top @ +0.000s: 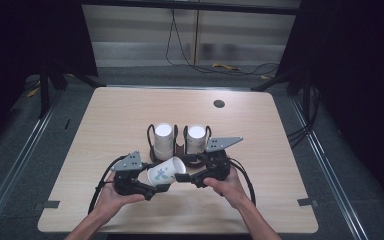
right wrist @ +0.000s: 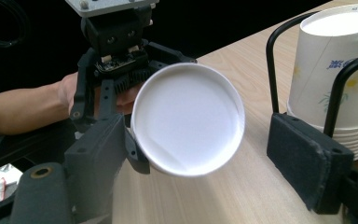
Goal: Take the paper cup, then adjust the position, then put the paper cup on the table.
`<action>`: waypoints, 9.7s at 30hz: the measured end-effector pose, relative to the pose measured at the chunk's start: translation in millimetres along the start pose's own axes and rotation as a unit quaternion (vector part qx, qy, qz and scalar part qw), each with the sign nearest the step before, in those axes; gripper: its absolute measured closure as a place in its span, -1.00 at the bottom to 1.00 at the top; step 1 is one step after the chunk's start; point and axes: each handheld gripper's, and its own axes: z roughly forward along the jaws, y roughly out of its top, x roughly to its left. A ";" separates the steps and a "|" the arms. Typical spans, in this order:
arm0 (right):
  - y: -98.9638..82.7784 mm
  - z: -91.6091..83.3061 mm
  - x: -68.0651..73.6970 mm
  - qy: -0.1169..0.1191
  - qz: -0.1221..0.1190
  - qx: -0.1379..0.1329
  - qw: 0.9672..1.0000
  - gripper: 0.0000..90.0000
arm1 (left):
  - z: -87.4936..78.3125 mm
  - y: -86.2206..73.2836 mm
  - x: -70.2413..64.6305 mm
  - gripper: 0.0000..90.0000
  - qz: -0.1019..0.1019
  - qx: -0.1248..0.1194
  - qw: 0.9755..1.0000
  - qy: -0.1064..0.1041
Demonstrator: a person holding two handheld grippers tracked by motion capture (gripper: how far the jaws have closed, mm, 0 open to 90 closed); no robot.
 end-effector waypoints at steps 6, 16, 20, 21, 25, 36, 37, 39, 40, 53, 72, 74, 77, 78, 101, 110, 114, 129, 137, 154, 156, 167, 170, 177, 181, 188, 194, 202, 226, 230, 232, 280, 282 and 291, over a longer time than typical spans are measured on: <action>-0.9 -0.9 0.9 -0.008 -0.008 0.014 1.000 -0.56 | -0.3 1.8 -0.4 -0.46 0.002 0.009 1.000 0.002; -1.5 -2.6 0.6 -0.013 -0.014 0.030 0.999 -0.56 | -5.1 1.8 2.4 -0.46 -0.002 0.017 1.000 0.006; -1.8 -3.0 0.4 -0.017 -0.015 0.036 0.999 -0.58 | -6.3 1.2 3.7 -0.46 -0.003 0.021 1.000 0.012; -1.8 -3.3 0.3 -0.018 -0.015 0.037 0.999 -0.58 | -6.0 1.0 3.8 -0.46 -0.002 0.022 1.000 0.011; -2.4 -2.7 0.4 -0.020 -0.018 0.043 0.999 -0.59 | -3.7 -0.3 2.4 -0.46 0.006 0.036 0.999 0.014; -3.6 1.7 2.1 -0.030 -0.034 0.086 0.995 -0.55 | -1.6 -3.3 1.9 -0.46 0.014 0.055 0.998 0.011; -3.5 2.2 2.1 -0.030 -0.034 0.090 0.995 -0.55 | -1.9 -3.5 2.2 -0.46 0.015 0.057 0.998 0.011; -3.0 3.6 2.1 -0.028 -0.039 0.097 0.994 -0.55 | -1.9 -3.9 2.4 -0.45 0.017 0.061 0.998 0.013; -2.5 4.1 2.0 -0.029 -0.041 0.101 0.994 -0.55 | -1.9 -4.0 2.4 -0.45 0.020 0.064 0.998 0.015; 4.3 9.5 3.3 -0.031 -0.061 0.168 0.984 -0.56 | 4.2 -6.7 -1.8 -0.44 0.038 0.094 0.995 0.010; 5.8 10.1 4.9 -0.030 -0.081 0.213 0.973 -0.58 | 6.4 1.0 -5.1 -0.44 0.066 0.128 0.990 0.011; 5.6 11.1 5.1 -0.027 -0.080 0.218 0.972 -0.58 | 7.4 0.3 -4.5 -0.44 0.065 0.131 0.989 0.010; 6.5 14.5 6.2 -0.022 -0.081 0.229 0.970 -0.58 | 10.0 -0.6 -4.2 -0.44 0.069 0.142 0.987 0.013; 7.1 16.0 6.6 -0.021 -0.087 0.235 0.968 -0.58 | 11.2 -1.0 -4.8 -0.44 0.068 0.145 0.987 0.012; 17.1 50.2 12.4 0.009 -0.121 0.340 0.933 -0.41 | 21.7 -4.1 -9.2 -0.44 0.082 0.176 0.981 0.000; 16.6 54.6 13.6 0.012 -0.131 0.352 0.927 -0.24 | 21.9 -5.4 -9.6 -0.45 0.084 0.178 0.980 -0.005; 16.0 54.0 14.0 0.015 -0.136 0.352 0.926 -0.22 | 21.9 -6.1 -10.2 -0.48 0.086 0.177 0.980 -0.004; 13.2 41.3 13.5 0.017 -0.126 0.309 0.943 -0.18 | 17.0 -6.0 -9.9 -0.65 0.065 0.140 0.988 -0.015; 11.7 30.7 14.7 0.011 -0.120 0.274 0.954 -0.18 | 8.8 -5.9 -7.9 -0.65 0.049 0.104 0.993 -0.019; 7.3 17.1 13.9 0.003 -0.101 0.205 0.974 -0.17 | -1.8 -3.4 -3.5 -0.65 0.015 0.041 0.999 -0.027; 7.1 16.7 13.8 0.001 -0.102 0.198 0.975 -0.17 | -2.7 -3.3 -2.6 -0.65 0.012 0.035 0.999 -0.027; -3.3 12.4 12.8 0.000 -0.087 0.158 0.984 -0.17 | -5.1 -3.7 -3.9 -0.65 0.010 -0.009 1.000 -0.023; -5.0 10.6 12.5 0.001 -0.083 0.145 0.986 -0.17 | -5.6 -4.4 -4.6 -0.63 0.010 -0.018 1.000 -0.020; -12.0 12.2 11.7 0.001 -0.080 0.126 0.989 -0.16 | -5.7 -5.9 -3.1 -0.60 -0.001 -0.024 1.000 -0.019; -14.7 12.7 11.3 0.003 -0.077 0.117 0.990 -0.16 | -4.7 -5.9 -3.1 -0.60 -0.006 -0.020 1.000 -0.019; -19.4 10.4 8.9 0.010 -0.061 0.094 0.994 -0.16 | -4.6 -5.1 -3.4 -0.58 -0.010 -0.036 0.999 -0.018; -21.2 10.2 6.9 0.016 -0.051 0.075 0.996 -0.16 | -5.7 -3.3 -2.4 -0.59 -0.016 -0.046 0.999 -0.016; -28.1 14.5 3.1 0.027 -0.037 0.052 0.998 -0.16 | -5.5 -2.6 -0.8 -0.65 -0.033 -0.046 0.998 -0.015; -33.1 19.2 4.7 0.037 -0.059 0.014 0.997 -0.16 | -3.8 -3.5 4.2 -0.63 -0.065 -0.070 0.994 -0.054; -33.5 20.8 5.6 0.042 -0.064 0.015 0.997 -0.16 | -2.6 -4.2 5.2 -0.62 -0.068 -0.071 0.993 -0.063; -33.3 20.5 5.2 0.042 -0.065 0.014 0.997 -0.16 | -3.8 -4.1 5.3 -0.58 -0.066 -0.073 0.993 -0.066; -44.5 -35.5 -7.6 -0.103 0.001 0.057 0.993 -0.64 | -42.8 -0.9 22.0 -0.34 -0.061 -0.047 0.997 0.021; -45.8 -39.4 -9.0 -0.121 0.005 0.060 0.991 -0.65 | -44.9 -1.1 23.9 -0.35 -0.063 -0.044 0.997 0.027; -49.7 -51.6 -15.7 -0.172 0.027 0.046 0.984 -0.66 | -61.6 1.7 32.6 -0.37 -0.065 -0.040 0.995 0.067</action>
